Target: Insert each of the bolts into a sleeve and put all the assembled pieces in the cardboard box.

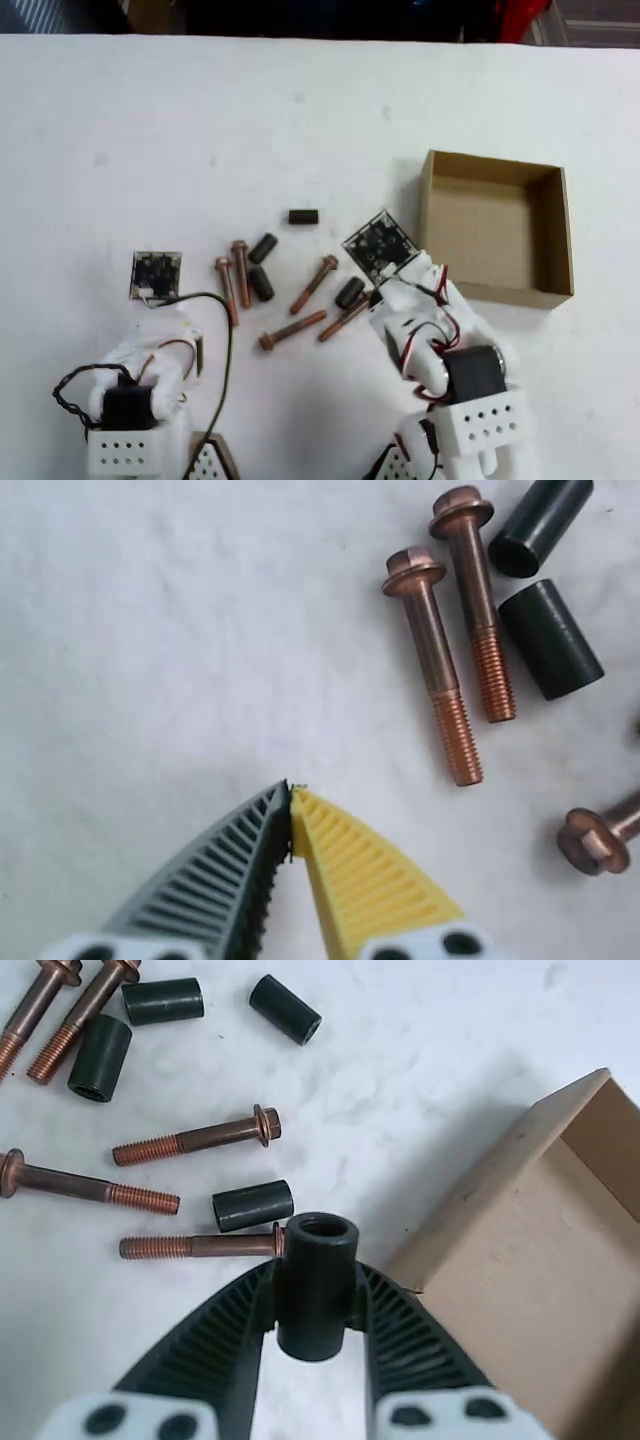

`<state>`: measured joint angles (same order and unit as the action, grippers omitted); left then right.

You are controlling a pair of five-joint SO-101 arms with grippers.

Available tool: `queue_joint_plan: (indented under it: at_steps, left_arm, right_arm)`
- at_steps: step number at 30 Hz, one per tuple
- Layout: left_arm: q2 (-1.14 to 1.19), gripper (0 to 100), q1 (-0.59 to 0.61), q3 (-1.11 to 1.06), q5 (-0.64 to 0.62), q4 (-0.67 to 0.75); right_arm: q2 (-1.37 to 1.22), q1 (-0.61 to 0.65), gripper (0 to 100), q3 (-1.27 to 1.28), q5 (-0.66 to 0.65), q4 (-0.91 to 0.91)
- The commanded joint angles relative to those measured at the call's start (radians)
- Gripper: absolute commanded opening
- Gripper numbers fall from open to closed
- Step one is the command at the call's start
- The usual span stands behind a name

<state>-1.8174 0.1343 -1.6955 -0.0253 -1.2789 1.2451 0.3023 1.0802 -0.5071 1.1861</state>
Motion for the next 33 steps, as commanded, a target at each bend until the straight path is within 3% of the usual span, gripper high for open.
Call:
queue_joint_plan:
  at_steps: [1, 11, 16, 18, 24, 33]
  left_arm:
    - [-0.008, 2, -0.010, 0.003, -0.009, -0.005]
    - [-0.008, 3, -0.012, 0.003, -0.014, 0.000]
    - [-0.010, 3, -0.002, 0.002, -0.005, 0.201]
    - [-0.010, 3, 0.005, 0.002, 0.051, 0.275]
    - [-0.010, 3, 0.030, 0.035, 0.374, 0.390]
    - [-0.002, 2, 0.067, 0.288, 0.514, 0.292]
  right_arm:
    - [0.016, -0.010, 1.5, 0.028, -0.008, -0.073]
    - [0.016, -0.148, 1.5, 0.091, 0.083, -0.174]
    - [0.016, -0.147, 1.5, 0.132, 0.083, -0.206]
    - [0.016, -0.147, 1.5, 0.141, 0.083, -0.206]
    - [0.016, -0.128, 1.5, 0.152, 0.083, -0.206]
    - [0.016, -0.110, 1.5, 0.169, 0.091, -0.206]
